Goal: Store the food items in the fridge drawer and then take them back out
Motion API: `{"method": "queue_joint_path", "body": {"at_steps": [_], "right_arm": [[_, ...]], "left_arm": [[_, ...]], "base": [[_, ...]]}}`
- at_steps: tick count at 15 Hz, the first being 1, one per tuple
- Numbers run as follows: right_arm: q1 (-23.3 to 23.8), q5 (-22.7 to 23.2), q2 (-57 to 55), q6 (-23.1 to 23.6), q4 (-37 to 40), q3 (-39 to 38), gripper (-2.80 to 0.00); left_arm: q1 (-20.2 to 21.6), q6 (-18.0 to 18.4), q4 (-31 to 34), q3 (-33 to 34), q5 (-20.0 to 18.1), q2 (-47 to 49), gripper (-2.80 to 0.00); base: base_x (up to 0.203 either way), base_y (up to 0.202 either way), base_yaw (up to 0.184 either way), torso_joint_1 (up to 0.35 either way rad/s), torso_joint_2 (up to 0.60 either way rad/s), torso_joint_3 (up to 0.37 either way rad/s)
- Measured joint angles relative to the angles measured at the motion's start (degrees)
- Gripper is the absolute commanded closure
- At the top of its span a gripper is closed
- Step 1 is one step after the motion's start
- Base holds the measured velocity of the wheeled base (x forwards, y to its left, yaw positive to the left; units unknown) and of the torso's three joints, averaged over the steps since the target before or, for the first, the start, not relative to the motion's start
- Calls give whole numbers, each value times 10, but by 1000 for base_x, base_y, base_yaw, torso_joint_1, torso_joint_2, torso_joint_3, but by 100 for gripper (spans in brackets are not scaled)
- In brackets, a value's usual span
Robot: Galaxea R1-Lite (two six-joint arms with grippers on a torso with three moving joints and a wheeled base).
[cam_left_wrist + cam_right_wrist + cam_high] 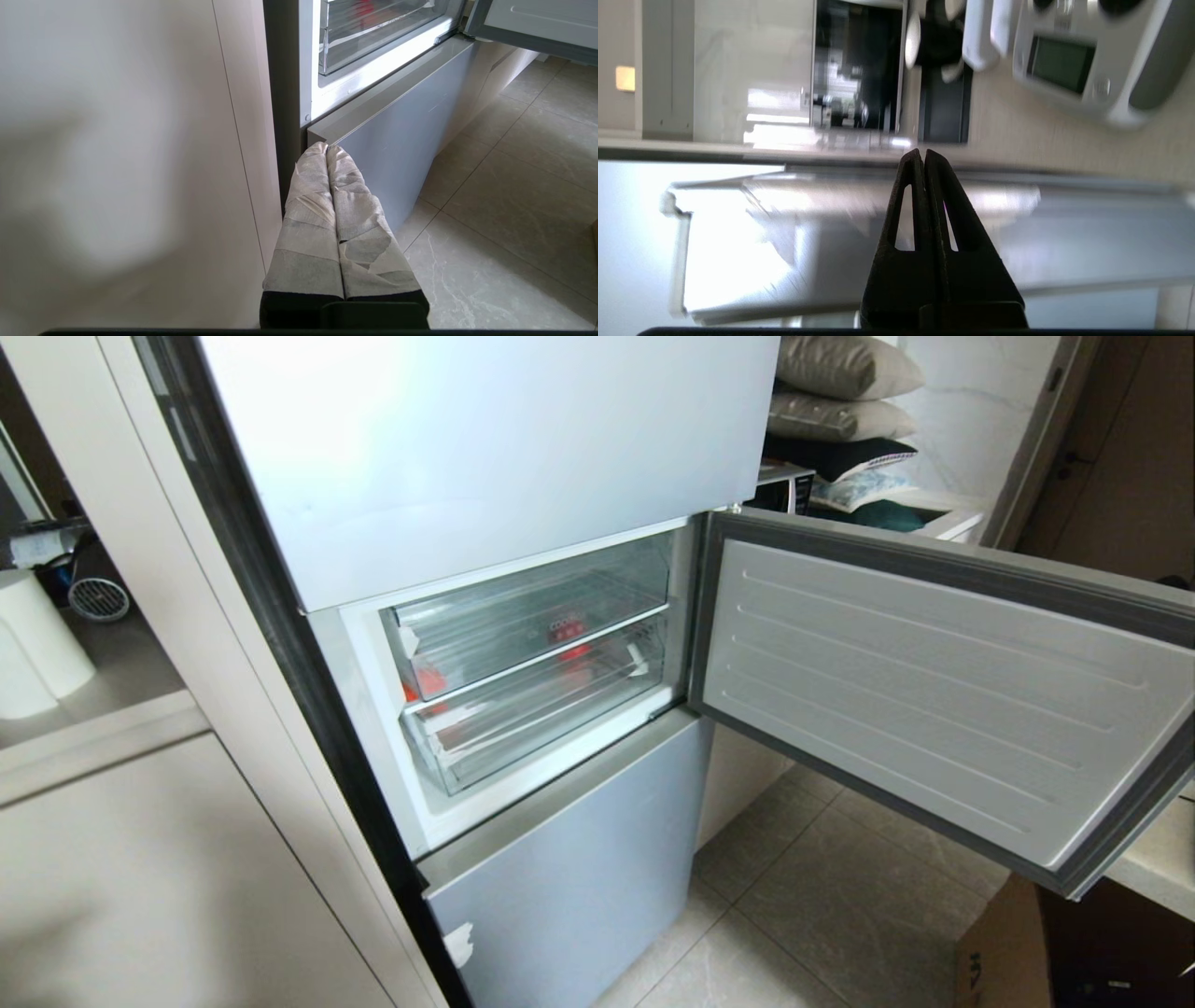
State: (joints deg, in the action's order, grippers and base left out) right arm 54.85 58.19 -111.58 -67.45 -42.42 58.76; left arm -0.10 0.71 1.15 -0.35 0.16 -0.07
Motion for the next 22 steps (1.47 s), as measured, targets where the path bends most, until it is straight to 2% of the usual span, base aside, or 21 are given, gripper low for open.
{"method": "queue_joint_path", "body": {"at_steps": [3, 10, 12, 17, 22], "right_arm": [[1, 25, 15, -2, -1, -41, 0], [12, 37, 97, 0, -9, -129, 0], [25, 35, 118, 0, -43, -140, 0], [50, 29, 103, 0, -111, -126, 0], [50, 29, 21, -12, -120, -58, 0]], "left_arm": [[0, 0, 0, 0, 0, 0, 0], [0, 0, 0, 0, 0, 0, 0], [0, 0, 0, 0, 0, 0, 0], [0, 0, 0, 0, 0, 0, 0], [0, 0, 0, 0, 0, 0, 0]], "base": [[0, 0, 0, 0, 0, 0], [0, 0, 0, 0, 0, 0], [0, 0, 0, 0, 0, 0], [0, 0, 0, 0, 0, 0], [0, 0, 0, 0, 0, 0]]}}
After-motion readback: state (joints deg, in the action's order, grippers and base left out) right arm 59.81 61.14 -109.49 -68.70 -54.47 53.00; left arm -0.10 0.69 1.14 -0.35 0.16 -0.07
